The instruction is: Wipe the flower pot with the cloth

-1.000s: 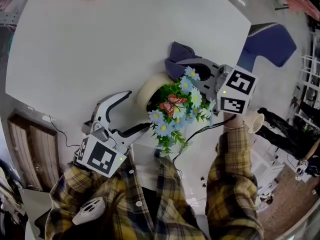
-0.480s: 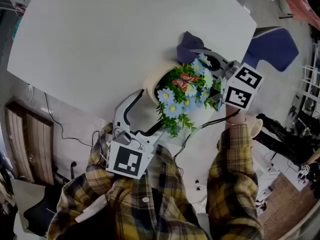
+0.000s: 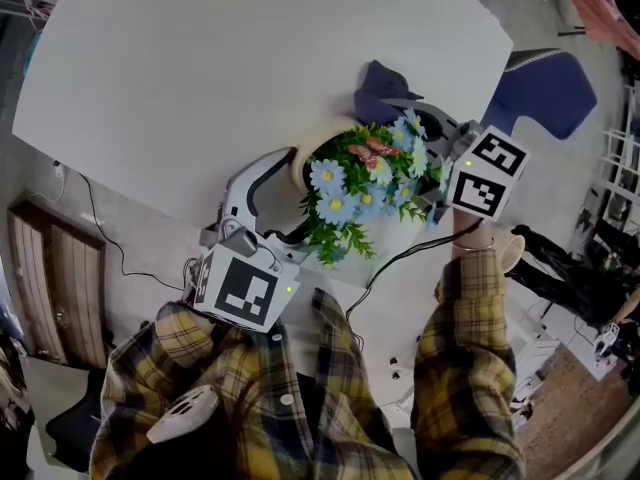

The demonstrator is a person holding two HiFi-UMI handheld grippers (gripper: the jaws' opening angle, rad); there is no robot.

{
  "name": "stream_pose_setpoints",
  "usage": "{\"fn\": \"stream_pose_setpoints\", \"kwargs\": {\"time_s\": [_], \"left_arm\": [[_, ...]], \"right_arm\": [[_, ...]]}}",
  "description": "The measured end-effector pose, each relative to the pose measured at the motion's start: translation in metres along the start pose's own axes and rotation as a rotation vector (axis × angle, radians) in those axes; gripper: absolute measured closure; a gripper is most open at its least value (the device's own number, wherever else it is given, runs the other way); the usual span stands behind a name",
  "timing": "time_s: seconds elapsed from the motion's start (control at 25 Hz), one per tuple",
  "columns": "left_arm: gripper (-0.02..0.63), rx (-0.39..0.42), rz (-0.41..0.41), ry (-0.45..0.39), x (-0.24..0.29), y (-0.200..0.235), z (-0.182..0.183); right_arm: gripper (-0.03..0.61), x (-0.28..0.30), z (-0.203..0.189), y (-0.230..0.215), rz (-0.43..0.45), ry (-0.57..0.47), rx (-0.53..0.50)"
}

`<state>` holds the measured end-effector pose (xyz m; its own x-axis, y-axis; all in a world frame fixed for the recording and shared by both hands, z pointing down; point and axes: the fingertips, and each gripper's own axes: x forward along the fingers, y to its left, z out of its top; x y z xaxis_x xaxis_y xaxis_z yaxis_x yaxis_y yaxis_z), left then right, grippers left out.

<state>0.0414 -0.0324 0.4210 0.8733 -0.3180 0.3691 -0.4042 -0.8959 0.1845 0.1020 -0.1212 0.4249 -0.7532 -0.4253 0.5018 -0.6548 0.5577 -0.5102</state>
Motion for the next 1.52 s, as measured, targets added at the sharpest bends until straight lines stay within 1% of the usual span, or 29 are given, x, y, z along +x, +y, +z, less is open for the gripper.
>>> {"fn": "stream_pose_setpoints", "kwargs": {"time_s": [0.12,0.24,0.48,0.68,0.92,1.08,1.2,1.28,1.4,1.52], "left_arm": [[0.218,0.05,-0.109,0.032,0.0,0.005,-0.003],[0.218,0.109,-0.244,0.083,-0.013,0.012,-0.012],[0.218,0.227,-0.498,0.147,-0.026,0.029,-0.018],[0.218,0.315,-0.679,0.189,-0.037,0.04,-0.02],[0.216,0.4,-0.894,0.227,-0.028,0.048,-0.013],[0.216,0.452,-0.992,0.256,-0.019,0.046,-0.009],[0.216,0.487,-1.056,0.286,-0.016,0.044,-0.008],[0.216,0.494,-1.09,0.302,-0.016,0.045,-0.007],[0.216,0.486,-1.116,0.318,-0.018,0.048,-0.005],[0.216,0.474,-1.105,0.327,-0.018,0.049,-0.006]], "right_arm": [[0.563,0.0,-0.005,-0.001,0.009,0.011,0.008],[0.563,0.007,-0.011,0.008,0.025,0.03,0.003],[0.563,0.02,-0.016,0.019,0.087,0.067,0.002],[0.563,0.037,-0.012,0.027,0.126,0.107,-0.003],[0.563,0.057,0.003,0.028,0.185,0.157,-0.035],[0.563,0.063,0.009,0.028,0.212,0.181,-0.058],[0.563,0.063,0.01,0.027,0.209,0.182,-0.053],[0.563,0.064,0.012,0.028,0.199,0.178,-0.043],[0.563,0.064,0.014,0.028,0.178,0.166,-0.023],[0.563,0.063,0.014,0.027,0.152,0.151,-0.01]]}}
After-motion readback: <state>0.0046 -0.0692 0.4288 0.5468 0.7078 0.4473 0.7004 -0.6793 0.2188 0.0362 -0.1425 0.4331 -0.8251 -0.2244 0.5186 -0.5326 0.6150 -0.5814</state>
